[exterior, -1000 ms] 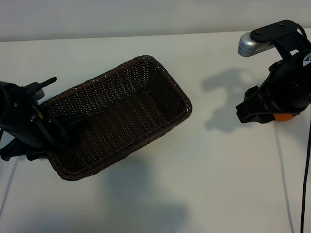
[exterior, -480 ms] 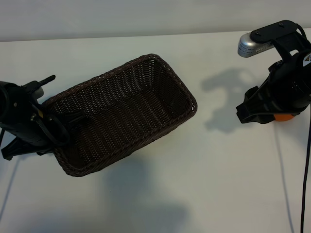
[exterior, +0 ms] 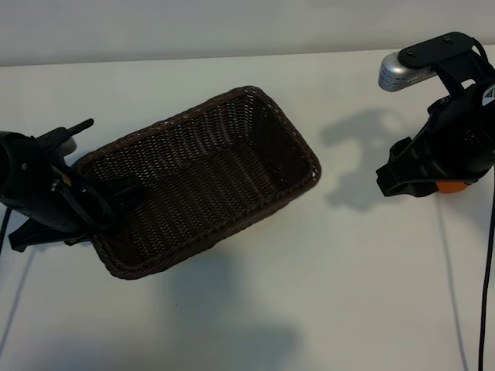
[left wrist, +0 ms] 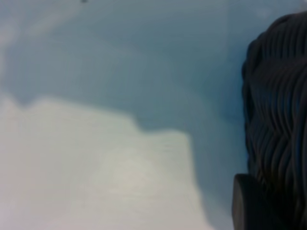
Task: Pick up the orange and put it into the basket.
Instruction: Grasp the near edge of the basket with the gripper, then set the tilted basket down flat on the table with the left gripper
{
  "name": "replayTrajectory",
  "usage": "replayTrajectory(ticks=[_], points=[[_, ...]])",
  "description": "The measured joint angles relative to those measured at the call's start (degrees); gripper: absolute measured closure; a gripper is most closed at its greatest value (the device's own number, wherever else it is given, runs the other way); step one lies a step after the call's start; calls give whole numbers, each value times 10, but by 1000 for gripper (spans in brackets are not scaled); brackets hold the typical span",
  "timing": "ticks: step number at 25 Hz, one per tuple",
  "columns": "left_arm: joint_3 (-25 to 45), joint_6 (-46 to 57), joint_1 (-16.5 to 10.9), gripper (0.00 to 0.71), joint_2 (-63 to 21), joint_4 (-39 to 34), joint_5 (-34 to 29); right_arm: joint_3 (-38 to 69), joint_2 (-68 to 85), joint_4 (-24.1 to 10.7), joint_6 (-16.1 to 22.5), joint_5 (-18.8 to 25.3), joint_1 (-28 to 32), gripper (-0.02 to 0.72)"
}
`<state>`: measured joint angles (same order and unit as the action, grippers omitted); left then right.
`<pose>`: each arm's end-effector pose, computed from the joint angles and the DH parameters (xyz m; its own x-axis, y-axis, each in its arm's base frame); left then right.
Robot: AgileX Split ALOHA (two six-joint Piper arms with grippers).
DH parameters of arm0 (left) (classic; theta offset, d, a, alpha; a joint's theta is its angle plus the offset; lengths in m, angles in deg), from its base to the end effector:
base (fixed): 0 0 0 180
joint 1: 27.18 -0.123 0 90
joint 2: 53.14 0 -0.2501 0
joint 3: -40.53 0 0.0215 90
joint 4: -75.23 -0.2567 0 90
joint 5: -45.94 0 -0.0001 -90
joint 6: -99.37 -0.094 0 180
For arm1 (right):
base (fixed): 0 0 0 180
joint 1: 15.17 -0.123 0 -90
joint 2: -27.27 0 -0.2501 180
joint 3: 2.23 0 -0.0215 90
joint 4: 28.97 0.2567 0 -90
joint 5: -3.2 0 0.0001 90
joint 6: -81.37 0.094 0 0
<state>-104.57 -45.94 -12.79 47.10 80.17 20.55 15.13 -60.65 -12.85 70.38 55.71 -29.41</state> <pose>0.2627 -0.0710 0.1138 -0.8722 -0.4277 -0.2375 -0.3745 0.8961 -0.2383 0.2667 0.0891 0.2418 -0.8842 -0.2422 -0.3995 -0.3402 0.9199 0.1953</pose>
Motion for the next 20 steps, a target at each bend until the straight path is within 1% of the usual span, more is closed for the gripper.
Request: replayTrajectory(ticks=[3,9,11,15,18,20], points=[[1,-53,-7,563,-13,51,4,0,0,0,-1,0,0,178],[5,-185,-43,572,-40,141,-10,0,1,0,-1,1,0,178],[5,-236,-51,572,-45,174,-13,0,1,0,-1,2,0,178],[5,-326,-51,572,-53,257,-11,0,1,0,-1,2,0,178],[5,-373,-51,573,-54,301,-7,0,1,0,-1,2,0,178],[5,-392,-51,573,-54,315,-2,0,1,0,-1,2,0,178]])
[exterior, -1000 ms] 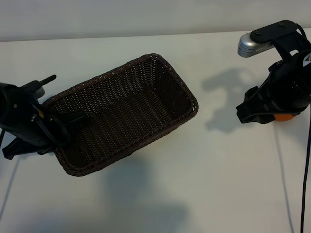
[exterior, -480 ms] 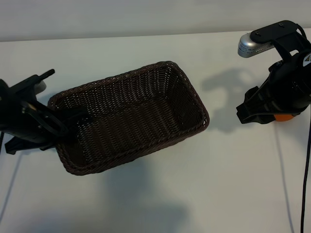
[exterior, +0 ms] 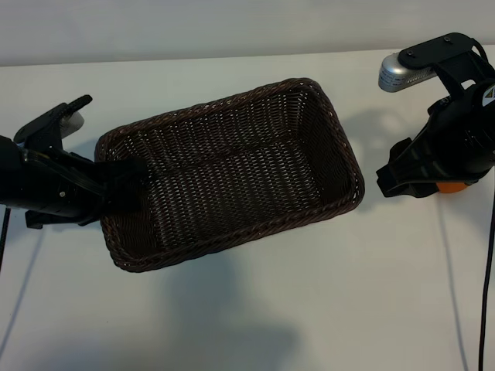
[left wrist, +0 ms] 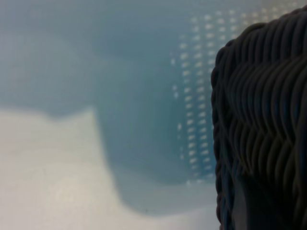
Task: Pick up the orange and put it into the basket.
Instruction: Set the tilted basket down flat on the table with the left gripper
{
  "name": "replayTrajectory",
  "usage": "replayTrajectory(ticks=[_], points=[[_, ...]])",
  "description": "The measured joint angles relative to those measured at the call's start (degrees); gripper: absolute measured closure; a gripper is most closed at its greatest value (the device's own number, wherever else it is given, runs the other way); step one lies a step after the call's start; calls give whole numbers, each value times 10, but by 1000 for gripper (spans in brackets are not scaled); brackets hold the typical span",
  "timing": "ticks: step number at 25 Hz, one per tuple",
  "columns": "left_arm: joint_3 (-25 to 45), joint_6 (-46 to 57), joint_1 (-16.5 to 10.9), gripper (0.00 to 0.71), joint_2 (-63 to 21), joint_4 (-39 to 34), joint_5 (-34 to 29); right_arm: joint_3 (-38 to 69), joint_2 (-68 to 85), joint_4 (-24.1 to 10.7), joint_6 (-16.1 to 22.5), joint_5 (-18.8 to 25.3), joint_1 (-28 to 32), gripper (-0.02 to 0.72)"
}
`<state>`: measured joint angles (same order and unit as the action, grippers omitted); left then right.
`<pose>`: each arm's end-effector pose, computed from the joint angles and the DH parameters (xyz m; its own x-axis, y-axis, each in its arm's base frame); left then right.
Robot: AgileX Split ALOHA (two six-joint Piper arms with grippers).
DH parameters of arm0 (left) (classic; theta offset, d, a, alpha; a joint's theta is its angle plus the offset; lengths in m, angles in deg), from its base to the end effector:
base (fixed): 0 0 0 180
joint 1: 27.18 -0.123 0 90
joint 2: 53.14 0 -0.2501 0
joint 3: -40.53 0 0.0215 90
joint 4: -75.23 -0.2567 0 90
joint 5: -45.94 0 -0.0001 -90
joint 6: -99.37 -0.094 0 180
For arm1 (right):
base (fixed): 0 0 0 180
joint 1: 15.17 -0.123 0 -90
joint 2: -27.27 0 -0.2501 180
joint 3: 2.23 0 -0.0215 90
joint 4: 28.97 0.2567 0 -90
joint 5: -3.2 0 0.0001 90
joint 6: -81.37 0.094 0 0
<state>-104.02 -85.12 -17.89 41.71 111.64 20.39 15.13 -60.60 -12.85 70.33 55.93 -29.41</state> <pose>0.2668 -0.0681 0.1428 -0.8913 -0.3313 -0.3094 -0.1797 0.8849 -0.4298 0.2663 0.0890 0.2419 -0.8847 -0.2441 -0.3971 -0.3414 0.9194 0.1955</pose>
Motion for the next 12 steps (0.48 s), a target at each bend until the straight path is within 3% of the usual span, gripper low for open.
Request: replayTrajectory(ticks=[5,12], points=[[-34,-14,0,573,10,-24,-15,0,0,0,0,0,0,178],[-152,12,0,573,87,-90,-82,0,0,0,0,6,0,178]])
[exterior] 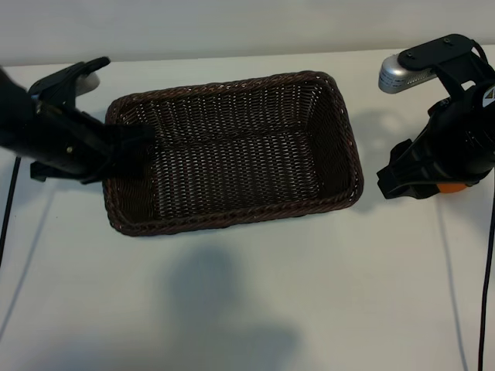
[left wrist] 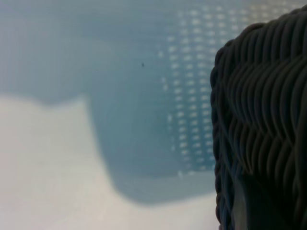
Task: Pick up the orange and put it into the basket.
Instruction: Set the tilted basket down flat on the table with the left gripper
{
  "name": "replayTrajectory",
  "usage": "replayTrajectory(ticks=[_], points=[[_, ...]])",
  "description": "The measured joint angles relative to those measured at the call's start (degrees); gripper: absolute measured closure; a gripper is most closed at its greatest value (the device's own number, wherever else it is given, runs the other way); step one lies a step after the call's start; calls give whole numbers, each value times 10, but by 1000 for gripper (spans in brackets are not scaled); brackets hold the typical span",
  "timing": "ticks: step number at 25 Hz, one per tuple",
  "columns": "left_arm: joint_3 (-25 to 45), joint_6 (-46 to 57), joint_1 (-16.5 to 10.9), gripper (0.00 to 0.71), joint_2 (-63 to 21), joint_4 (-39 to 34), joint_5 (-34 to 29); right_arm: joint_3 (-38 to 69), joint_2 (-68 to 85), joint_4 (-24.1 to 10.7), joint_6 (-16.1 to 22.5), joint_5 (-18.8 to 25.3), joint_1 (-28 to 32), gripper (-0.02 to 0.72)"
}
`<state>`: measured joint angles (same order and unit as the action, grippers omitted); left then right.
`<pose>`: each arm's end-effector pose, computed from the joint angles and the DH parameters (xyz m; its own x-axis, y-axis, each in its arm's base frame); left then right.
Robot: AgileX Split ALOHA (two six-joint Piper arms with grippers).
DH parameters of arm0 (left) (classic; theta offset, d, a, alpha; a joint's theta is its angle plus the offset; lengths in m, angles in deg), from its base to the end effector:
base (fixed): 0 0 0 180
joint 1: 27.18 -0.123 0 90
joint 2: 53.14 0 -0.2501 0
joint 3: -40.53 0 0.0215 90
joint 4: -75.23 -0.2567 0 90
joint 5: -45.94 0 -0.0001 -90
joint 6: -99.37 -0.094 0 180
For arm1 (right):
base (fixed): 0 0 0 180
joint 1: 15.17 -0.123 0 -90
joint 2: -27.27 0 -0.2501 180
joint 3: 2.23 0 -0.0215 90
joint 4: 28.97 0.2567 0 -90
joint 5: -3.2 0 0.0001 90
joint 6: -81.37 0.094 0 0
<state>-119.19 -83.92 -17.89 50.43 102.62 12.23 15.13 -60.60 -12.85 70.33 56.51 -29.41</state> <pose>0.3148 -0.0758 0.1589 -0.9274 -0.1838 -0.3257 -0.0564 0.9297 -0.3640 0.2654 0.0890 0.2416 -0.8878 -0.2471 -0.3881 -0.3420 0.9188 0.1972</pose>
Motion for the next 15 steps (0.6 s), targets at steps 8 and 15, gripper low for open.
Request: replayTrajectory(ticks=[8,15], points=[[-66,3,0,573,59,-13,-19,0,0,0,0,-1,0,178],[-104,-9,22,573,100,-13,-20,0,0,0,0,-1,0,178]])
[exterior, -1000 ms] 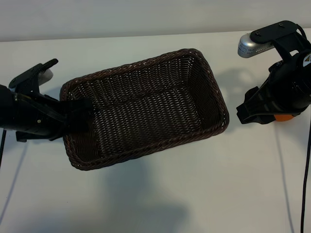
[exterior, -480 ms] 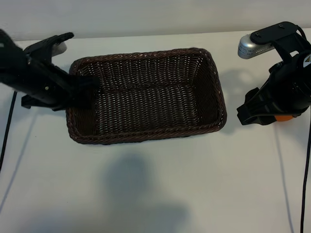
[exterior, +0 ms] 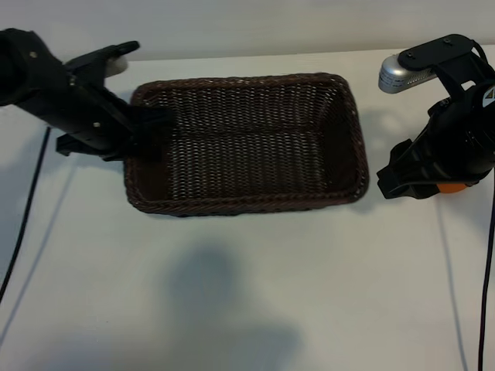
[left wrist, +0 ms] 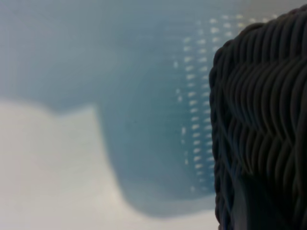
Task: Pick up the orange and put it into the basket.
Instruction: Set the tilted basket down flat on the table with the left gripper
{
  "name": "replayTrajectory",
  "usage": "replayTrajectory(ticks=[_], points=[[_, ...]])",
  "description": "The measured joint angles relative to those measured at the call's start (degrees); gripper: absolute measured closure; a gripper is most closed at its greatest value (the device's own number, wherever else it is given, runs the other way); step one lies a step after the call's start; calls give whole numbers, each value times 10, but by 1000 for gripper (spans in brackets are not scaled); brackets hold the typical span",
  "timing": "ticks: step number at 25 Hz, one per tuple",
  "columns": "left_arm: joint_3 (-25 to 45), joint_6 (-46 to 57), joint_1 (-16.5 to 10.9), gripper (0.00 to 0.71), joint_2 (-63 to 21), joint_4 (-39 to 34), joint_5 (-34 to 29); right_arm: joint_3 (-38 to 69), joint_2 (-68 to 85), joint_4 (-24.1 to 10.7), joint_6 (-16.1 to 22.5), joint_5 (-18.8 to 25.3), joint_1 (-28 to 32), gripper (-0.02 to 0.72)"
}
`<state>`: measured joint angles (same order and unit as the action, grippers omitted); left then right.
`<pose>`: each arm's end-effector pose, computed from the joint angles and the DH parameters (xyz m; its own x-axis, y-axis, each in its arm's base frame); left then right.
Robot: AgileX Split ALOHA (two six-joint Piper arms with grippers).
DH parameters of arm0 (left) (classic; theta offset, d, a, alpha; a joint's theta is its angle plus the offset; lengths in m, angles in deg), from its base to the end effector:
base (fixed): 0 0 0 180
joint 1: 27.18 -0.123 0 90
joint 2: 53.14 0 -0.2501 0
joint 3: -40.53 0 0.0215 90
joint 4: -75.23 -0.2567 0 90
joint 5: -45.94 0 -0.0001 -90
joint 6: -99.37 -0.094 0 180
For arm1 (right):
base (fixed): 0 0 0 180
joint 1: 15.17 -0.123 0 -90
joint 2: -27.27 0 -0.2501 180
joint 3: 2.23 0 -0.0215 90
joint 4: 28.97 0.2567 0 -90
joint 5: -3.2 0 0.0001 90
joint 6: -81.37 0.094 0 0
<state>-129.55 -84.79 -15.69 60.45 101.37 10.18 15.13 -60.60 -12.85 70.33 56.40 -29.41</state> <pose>0.3502 -0.0959 0.1451 -0.9447 -0.1054 -0.3107 0.0090 0.9383 -0.3457 0.2656 0.0890 0.2416 -0.8873 -0.2466 -0.3898 -0.3418 0.9189 0.1969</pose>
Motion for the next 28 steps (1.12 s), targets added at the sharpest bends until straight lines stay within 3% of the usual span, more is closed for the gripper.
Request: replayTrajectory(ticks=[6,28], points=[[-19,-2,19,573,24,0,1,0,0,0,0,-1,0,178],[-20,-14,20,574,60,8,1,0,0,0,0,0,0,178]])
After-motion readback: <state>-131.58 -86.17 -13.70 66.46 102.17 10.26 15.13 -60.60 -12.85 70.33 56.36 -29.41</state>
